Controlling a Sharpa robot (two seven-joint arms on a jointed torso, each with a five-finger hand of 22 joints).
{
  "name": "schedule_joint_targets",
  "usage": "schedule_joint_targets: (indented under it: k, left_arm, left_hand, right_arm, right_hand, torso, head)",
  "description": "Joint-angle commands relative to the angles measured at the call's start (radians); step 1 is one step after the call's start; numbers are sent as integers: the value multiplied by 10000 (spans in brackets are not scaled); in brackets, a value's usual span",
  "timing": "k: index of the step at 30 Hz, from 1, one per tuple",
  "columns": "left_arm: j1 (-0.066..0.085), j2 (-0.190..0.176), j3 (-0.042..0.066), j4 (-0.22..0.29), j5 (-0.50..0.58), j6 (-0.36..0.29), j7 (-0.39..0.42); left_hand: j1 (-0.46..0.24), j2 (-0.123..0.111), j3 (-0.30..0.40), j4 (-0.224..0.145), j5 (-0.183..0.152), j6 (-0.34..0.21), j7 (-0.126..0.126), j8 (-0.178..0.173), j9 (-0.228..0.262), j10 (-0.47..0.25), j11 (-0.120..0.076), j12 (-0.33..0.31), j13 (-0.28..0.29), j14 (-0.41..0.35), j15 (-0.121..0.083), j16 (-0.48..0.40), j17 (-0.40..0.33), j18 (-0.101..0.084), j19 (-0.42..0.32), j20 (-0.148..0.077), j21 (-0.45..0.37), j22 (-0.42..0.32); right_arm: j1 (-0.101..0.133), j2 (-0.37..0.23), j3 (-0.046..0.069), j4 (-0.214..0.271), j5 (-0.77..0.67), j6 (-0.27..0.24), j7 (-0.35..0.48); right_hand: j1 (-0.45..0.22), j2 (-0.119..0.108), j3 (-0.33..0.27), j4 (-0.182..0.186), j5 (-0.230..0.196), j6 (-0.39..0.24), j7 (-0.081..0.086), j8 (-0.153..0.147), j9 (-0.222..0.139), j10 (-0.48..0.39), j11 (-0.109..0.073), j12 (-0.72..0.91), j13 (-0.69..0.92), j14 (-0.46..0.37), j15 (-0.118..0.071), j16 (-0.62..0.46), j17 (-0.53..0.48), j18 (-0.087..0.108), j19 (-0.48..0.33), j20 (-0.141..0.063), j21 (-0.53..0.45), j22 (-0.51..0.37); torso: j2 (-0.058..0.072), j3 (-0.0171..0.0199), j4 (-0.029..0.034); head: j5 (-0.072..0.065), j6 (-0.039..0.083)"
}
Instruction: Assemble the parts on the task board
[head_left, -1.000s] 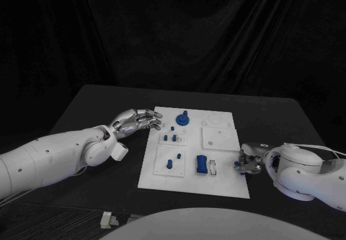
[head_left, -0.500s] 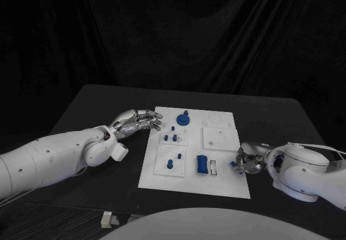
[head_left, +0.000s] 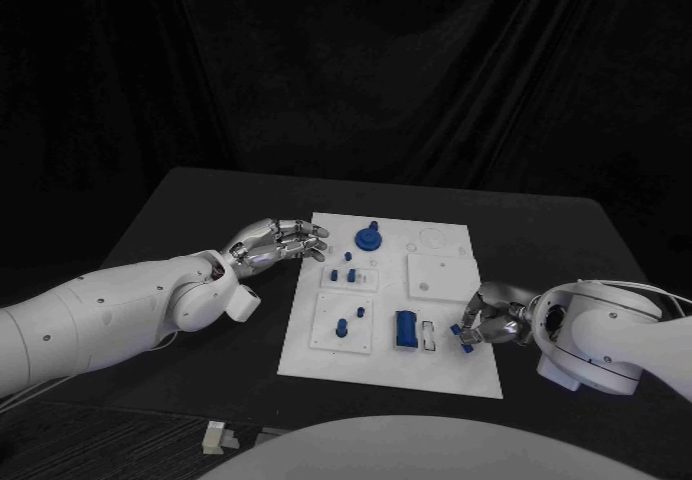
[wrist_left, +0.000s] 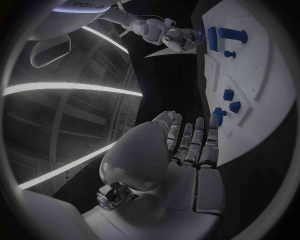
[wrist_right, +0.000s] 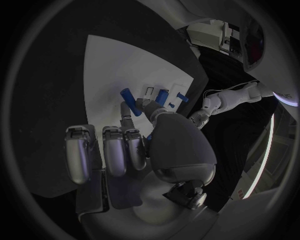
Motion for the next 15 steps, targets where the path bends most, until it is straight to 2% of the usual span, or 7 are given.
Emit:
schedule_joint_targets:
  k: [1,7,15]
  left_arm:
    - [-12,44,9,12,29,47,58]
    - [-12,85,9,1,29,76,34]
    - [-12,106,9,4,29,102,14]
  left_hand:
    - [-94,-22,69,-18,67,17,49,-61,-12,-2,101,-49,-15,-10,74,-41,17,47,21,21,35,20]
    - [-97,-24,75,-19,67,19,51,-60,-12,0,104,-49,-15,-10,75,-41,17,46,20,21,34,21]
    - [-101,-25,80,-21,67,19,53,-60,-13,2,106,-50,-16,-12,76,-42,17,45,19,21,34,22]
  right_arm:
    - [22,90,-1,-56,938,171,-163]
    - [22,358,-4,-286,1235,36,-446]
    - [0,651,-11,-747,1319,-129,-591]
  right_hand:
    - [-65,82,147,-39,-56,68,-35,-80,-5,1024,43,26,2634,1031,54,57,2633,-76,1039,81,32,2629]
    - [-219,100,123,44,-120,100,-56,-110,-29,1024,28,26,2634,1031,45,57,2633,-76,1039,74,32,2629]
    - [-280,101,106,72,-175,132,-73,-106,-29,1024,15,26,2634,1031,35,57,2633,-76,1039,68,32,2629]
  torso:
    - [0,-2,-15]
    - [-1,-2,-41]
    - [-14,3,-16]
  head:
    - [-24,1]
    - [-24,1]
    - [-36,1]
